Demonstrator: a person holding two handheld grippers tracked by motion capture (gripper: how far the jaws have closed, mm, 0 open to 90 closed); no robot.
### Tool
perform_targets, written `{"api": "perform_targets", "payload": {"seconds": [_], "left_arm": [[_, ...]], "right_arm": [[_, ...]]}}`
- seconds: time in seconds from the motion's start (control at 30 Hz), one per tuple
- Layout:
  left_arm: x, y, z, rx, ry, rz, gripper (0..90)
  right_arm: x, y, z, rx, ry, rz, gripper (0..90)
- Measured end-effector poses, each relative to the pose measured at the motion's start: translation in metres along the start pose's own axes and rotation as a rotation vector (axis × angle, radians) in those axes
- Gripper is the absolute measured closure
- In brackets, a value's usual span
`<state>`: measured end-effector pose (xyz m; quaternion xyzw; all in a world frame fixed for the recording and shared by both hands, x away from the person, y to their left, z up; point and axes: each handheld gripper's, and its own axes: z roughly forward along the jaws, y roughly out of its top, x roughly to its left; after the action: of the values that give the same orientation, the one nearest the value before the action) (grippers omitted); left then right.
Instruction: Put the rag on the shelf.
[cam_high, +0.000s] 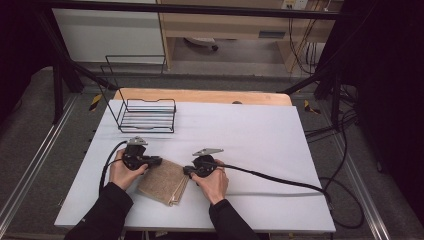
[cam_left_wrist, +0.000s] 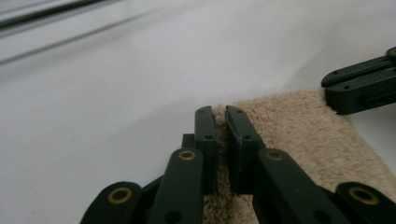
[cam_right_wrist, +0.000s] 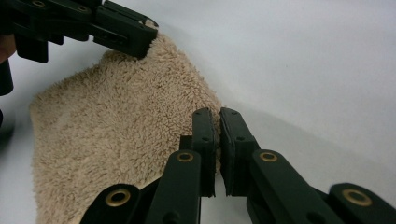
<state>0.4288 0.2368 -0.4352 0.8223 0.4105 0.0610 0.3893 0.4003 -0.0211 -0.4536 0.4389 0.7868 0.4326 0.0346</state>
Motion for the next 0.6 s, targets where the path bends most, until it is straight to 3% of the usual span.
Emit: {"api": "perform_targets", "payload": {"seconds": [0.17, 0.33, 0.6], "left_arm": [[-0.004, 0.001, -0.024, -0.076, 0.0, 0.018, 83.7], [-0.009, 0.002, -0.038, -0.136, -0.005, 0.031, 83.8], [-0.024, 0.007, -0.054, -0.203, 0.013, 0.076, 83.9]], "right_arm": [[0.001, 0.008, -0.007, -0.055, 0.037, -0.016, 85.5], [0.002, 0.016, -0.018, -0.116, 0.069, -0.066, 85.5], [0.001, 0.027, -0.033, -0.187, 0.083, -0.141, 85.8]]}}
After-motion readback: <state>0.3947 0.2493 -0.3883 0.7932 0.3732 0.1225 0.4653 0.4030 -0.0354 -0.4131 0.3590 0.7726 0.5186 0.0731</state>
